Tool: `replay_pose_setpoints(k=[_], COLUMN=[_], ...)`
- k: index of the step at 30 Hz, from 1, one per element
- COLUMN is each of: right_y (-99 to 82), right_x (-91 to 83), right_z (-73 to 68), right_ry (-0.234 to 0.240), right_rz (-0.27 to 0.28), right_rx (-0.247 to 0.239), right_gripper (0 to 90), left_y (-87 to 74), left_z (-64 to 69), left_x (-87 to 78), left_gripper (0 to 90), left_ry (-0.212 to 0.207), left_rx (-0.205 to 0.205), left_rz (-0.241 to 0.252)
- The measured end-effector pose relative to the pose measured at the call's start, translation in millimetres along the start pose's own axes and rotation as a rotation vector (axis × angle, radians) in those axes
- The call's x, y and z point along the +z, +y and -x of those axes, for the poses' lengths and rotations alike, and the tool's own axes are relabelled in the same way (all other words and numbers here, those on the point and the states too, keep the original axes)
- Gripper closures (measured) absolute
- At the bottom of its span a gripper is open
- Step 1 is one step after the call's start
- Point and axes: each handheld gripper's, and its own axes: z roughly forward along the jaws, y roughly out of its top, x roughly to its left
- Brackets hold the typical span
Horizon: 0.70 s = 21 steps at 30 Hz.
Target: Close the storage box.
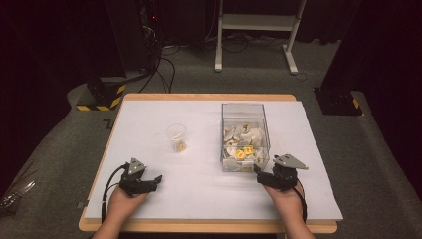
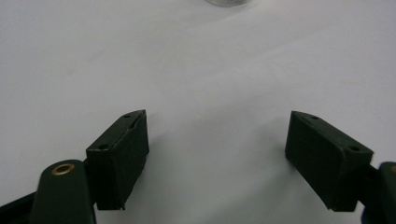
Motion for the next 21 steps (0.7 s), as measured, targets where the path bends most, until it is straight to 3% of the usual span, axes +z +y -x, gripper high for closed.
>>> replay_pose_setpoints(k=[21], right_y=[11.7], right_x=[30.5], right_z=[10.3], right_ry=[-0.061], right_rz=[0.020], right_rx=[0.081], right_gripper=[15.1], left_y=[0.1], left_z=[-0.4], left_x=[-0.1], left_gripper=[21.9], left_ry=[-0.001], left_rx=[0.005], left_rz=[-0.002])
